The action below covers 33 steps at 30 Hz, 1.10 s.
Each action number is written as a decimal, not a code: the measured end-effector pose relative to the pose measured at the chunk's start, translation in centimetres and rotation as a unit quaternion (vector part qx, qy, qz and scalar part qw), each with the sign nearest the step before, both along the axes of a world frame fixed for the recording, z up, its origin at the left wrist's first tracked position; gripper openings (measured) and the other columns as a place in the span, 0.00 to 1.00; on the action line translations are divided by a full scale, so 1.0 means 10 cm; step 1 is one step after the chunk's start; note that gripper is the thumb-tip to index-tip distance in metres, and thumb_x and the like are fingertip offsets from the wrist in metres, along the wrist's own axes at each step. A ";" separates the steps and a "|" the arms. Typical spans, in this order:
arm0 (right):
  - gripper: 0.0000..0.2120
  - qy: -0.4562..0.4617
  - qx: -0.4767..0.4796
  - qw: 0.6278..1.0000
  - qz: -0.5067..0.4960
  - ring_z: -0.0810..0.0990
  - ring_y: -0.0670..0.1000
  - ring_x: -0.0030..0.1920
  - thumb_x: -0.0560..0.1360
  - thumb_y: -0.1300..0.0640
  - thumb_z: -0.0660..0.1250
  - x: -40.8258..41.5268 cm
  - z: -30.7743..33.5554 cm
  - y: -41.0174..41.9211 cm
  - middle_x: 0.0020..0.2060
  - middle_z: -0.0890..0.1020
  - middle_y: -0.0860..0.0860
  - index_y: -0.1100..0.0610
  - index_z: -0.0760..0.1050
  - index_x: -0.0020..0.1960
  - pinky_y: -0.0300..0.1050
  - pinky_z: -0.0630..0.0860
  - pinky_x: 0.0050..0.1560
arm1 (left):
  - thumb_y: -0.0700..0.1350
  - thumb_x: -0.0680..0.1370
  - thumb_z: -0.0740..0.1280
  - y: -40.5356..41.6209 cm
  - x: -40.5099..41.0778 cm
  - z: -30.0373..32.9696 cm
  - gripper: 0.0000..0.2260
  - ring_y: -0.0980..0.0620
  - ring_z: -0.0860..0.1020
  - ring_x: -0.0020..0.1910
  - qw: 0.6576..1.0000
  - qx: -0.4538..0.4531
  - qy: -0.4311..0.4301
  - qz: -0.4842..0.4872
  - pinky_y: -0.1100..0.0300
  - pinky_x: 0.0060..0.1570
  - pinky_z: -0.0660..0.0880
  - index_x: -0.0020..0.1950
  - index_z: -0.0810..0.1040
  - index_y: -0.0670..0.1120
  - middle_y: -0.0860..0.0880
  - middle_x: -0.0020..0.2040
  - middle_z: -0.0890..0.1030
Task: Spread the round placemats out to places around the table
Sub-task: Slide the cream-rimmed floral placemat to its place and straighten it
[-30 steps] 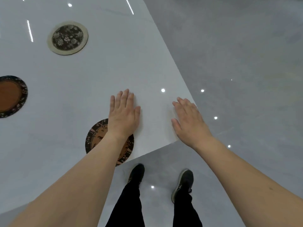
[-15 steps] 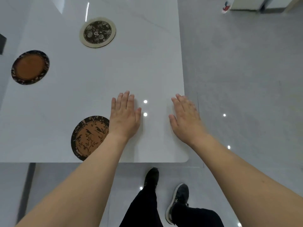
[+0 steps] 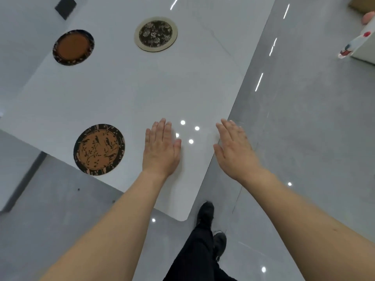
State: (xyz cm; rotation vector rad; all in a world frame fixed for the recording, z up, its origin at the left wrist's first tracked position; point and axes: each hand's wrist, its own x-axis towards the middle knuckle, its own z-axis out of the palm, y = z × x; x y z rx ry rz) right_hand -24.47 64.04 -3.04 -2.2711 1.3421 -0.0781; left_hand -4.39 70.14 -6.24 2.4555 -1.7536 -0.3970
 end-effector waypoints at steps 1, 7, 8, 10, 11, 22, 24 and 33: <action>0.26 0.002 0.000 1.000 0.014 0.47 0.54 0.78 0.81 0.54 0.53 0.01 0.00 -0.09 0.78 0.53 0.56 0.60 0.52 0.77 0.49 0.40 0.76 | 0.51 0.83 0.51 -0.05 -0.02 -0.02 0.27 0.46 0.48 0.79 1.000 0.005 0.005 0.013 0.50 0.77 0.41 0.79 0.54 0.41 0.44 0.80 0.53; 0.26 0.005 -0.001 0.998 0.063 0.47 0.54 0.78 0.81 0.53 0.53 0.03 -0.03 -0.60 0.78 0.53 0.55 0.59 0.52 0.77 0.48 0.40 0.76 | 0.51 0.82 0.52 -0.41 -0.23 -0.11 0.27 0.46 0.49 0.79 0.996 0.002 0.032 0.078 0.50 0.77 0.41 0.79 0.53 0.41 0.44 0.80 0.53; 0.26 0.005 0.005 0.997 0.075 0.47 0.54 0.78 0.81 0.53 0.52 0.03 -0.03 -0.70 0.78 0.52 0.55 0.59 0.52 0.77 0.48 0.40 0.76 | 0.51 0.82 0.52 -0.47 -0.27 -0.10 0.27 0.46 0.49 0.79 0.996 0.005 0.035 0.087 0.50 0.77 0.41 0.79 0.54 0.41 0.44 0.80 0.53; 0.26 0.001 0.012 0.996 0.090 0.47 0.54 0.78 0.81 0.54 0.53 -0.01 -0.03 -0.92 0.78 0.53 0.55 0.59 0.52 0.77 0.48 0.40 0.76 | 0.51 0.82 0.52 -0.60 -0.34 -0.08 0.27 0.45 0.49 0.79 0.995 0.009 0.026 0.096 0.49 0.77 0.42 0.78 0.54 0.41 0.44 0.80 0.54; 0.26 -0.004 0.012 0.995 0.100 0.48 0.54 0.78 0.81 0.54 0.53 -0.02 -0.04 -1.05 0.78 0.53 0.55 0.59 0.52 0.77 0.48 0.41 0.76 | 0.51 0.82 0.52 -0.68 -0.36 -0.07 0.27 0.45 0.50 0.78 0.994 0.008 0.016 0.106 0.49 0.77 0.43 0.78 0.55 0.41 0.44 0.80 0.54; 0.26 0.002 0.024 0.970 0.240 0.47 0.54 0.78 0.81 0.54 0.53 0.24 0.03 -2.21 0.78 0.52 0.55 0.59 0.51 0.77 0.51 0.44 0.77 | 0.50 0.82 0.55 -1.34 -0.35 0.11 0.27 0.44 0.56 0.77 0.962 -0.032 0.039 0.267 0.50 0.76 0.50 0.77 0.57 0.38 0.41 0.78 0.59; 0.26 -0.003 0.022 0.966 0.257 0.48 0.54 0.77 0.81 0.54 0.53 0.47 0.02 -2.45 0.78 0.53 0.55 0.59 0.52 0.77 0.51 0.45 0.77 | 0.50 0.82 0.55 -1.48 -0.23 0.08 0.27 0.44 0.57 0.76 0.955 -0.038 0.042 0.291 0.51 0.76 0.51 0.77 0.57 0.38 0.41 0.77 0.60; 0.26 -0.043 0.024 0.969 0.243 0.55 0.55 0.76 0.80 0.53 0.56 1.37 -0.09 -3.63 0.76 0.59 0.55 0.59 0.56 0.76 0.51 0.51 0.75 | 0.53 0.81 0.57 -2.40 0.33 -0.05 0.26 0.42 0.62 0.72 0.903 -0.063 0.057 0.421 0.50 0.69 0.61 0.77 0.60 0.43 0.44 0.75 0.63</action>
